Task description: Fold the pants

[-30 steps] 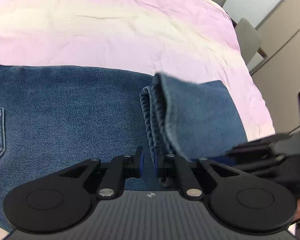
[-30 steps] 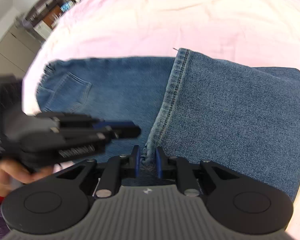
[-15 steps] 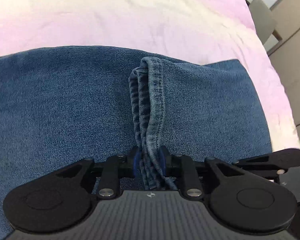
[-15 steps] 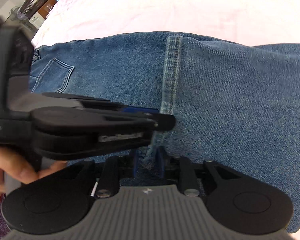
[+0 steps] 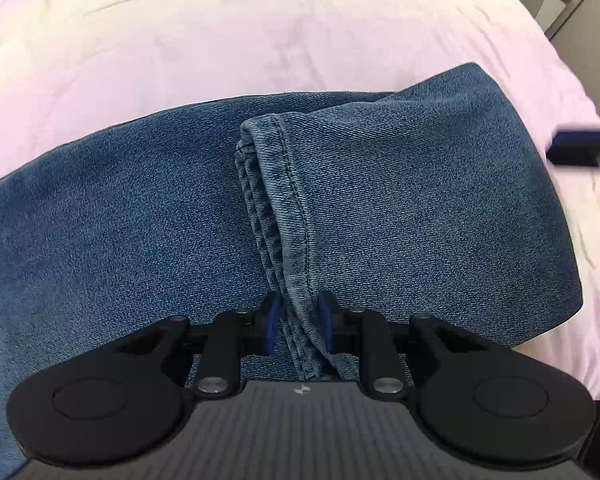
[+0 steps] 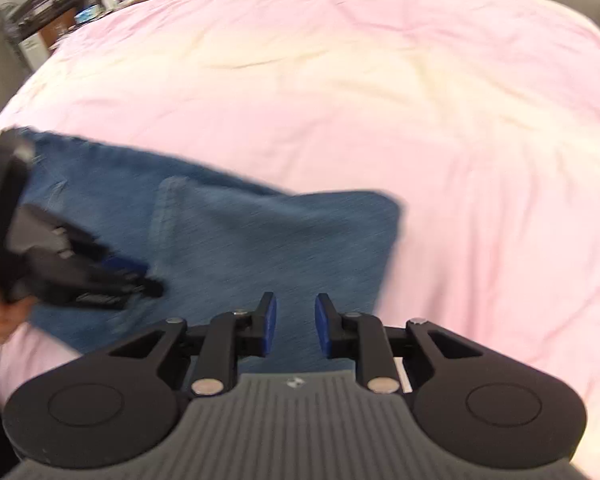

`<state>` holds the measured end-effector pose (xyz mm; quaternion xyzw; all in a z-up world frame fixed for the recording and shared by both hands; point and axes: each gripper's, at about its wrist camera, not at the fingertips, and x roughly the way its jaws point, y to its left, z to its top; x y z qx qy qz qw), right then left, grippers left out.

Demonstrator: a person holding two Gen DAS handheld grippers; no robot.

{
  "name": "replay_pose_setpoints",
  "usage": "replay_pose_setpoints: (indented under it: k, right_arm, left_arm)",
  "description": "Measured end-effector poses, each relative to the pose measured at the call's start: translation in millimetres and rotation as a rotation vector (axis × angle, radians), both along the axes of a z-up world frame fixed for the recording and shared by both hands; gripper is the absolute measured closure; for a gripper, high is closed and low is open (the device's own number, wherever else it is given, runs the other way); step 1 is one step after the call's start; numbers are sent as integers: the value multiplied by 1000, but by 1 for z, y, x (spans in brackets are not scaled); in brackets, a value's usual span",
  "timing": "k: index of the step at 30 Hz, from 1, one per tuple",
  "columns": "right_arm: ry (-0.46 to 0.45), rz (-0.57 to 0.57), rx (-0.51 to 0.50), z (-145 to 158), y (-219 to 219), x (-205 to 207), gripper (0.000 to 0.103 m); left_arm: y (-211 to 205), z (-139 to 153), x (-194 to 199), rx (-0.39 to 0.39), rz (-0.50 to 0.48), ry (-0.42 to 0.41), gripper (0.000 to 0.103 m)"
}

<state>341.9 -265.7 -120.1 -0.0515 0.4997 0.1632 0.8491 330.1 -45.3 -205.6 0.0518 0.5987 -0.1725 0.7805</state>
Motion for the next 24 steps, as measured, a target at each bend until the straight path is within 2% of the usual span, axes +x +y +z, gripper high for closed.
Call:
replay_pose_setpoints:
  k: [4,6,11,14,17,19,22,23,24]
  right_arm:
    - [-20,-13,31,-14,-5,34,93]
    - [-7,-22,-20,-31,-2,50,103]
    - [97,-62,-17,-83,1,85,103]
    - [102,-70,6,-96,1,90,103]
    - [76,-46,-6,-92,4,85,103]
    - [59,-28,-17,-89,4,80,103]
    - [51,-51,4,-85,-1,75,103]
    - [48,-60,14,-83,-1,73,103]
    - [46,-64,22,-81,-2,70,103]
  left_arm:
    - [-18,-1,4,53,-43,0,78]
    - [-22,-3,2,59,-53,4,78]
    - [-18,-12,10,22,-33,43,76]
    - [-9,-14,13,-36,2,57,72]
    - [5,-14,7,-123,18,24,69]
    - [15,-18,2,-197,72,18,66]
    - [23,-23,-2,-298,157,20,49]
    - [24,-24,-4,-323,173,15,41]
    - [22,-26,-7,-333,179,3,39]
